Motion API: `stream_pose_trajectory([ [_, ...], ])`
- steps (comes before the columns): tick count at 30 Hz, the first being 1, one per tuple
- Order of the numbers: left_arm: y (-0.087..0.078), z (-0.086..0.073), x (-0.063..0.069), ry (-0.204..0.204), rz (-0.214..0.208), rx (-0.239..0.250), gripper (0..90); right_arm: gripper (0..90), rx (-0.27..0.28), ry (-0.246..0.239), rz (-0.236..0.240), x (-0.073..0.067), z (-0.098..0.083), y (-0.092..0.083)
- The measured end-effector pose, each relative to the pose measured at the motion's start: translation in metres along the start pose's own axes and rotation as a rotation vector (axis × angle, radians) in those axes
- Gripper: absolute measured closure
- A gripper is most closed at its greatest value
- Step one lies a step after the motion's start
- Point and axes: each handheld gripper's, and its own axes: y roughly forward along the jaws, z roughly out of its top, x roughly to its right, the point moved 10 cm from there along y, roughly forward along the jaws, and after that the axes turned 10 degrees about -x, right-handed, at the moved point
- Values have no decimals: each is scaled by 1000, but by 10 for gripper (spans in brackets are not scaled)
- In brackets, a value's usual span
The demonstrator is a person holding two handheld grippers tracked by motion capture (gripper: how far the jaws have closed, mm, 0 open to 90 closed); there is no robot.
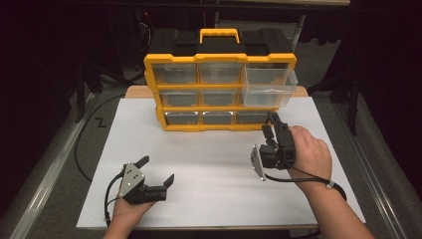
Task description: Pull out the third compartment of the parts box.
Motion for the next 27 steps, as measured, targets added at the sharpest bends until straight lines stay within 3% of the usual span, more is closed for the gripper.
stream_pose_trajectory([
  [2, 0, 0, 0, 0, 0, -1, 5, 453, 5, -35, 5, -8, 0, 0],
  [3, 0, 0, 0, 1, -1, -2, 5, 453, -7, 1, 29, -19, -3, -1],
  [5, 0, -1, 0, 1, -1, -3, 5, 452, 1, -26, 32, -28, -3, -1],
  [10, 0, -1, -1, -2, 3, -7, 5, 451, -10, -22, 81, -63, -8, -3],
  [12, 0, -1, -2, -4, 5, -5, 5, 450, -2, -44, 93, -77, -9, -4],
  [18, 2, -3, -2, -21, -4, -20, 10, 443, -13, -40, 135, -110, -19, -11],
  [21, 2, -3, -3, -21, 1, -22, 10, 429, -35, -23, 167, -122, -31, -13],
  [23, 2, -3, -3, -25, 5, -21, 10, 425, -38, -48, 173, -125, -38, -13],
  [27, 1, -3, -4, -28, 14, -18, 7, 395, -75, -44, 199, -129, -55, -9],
])
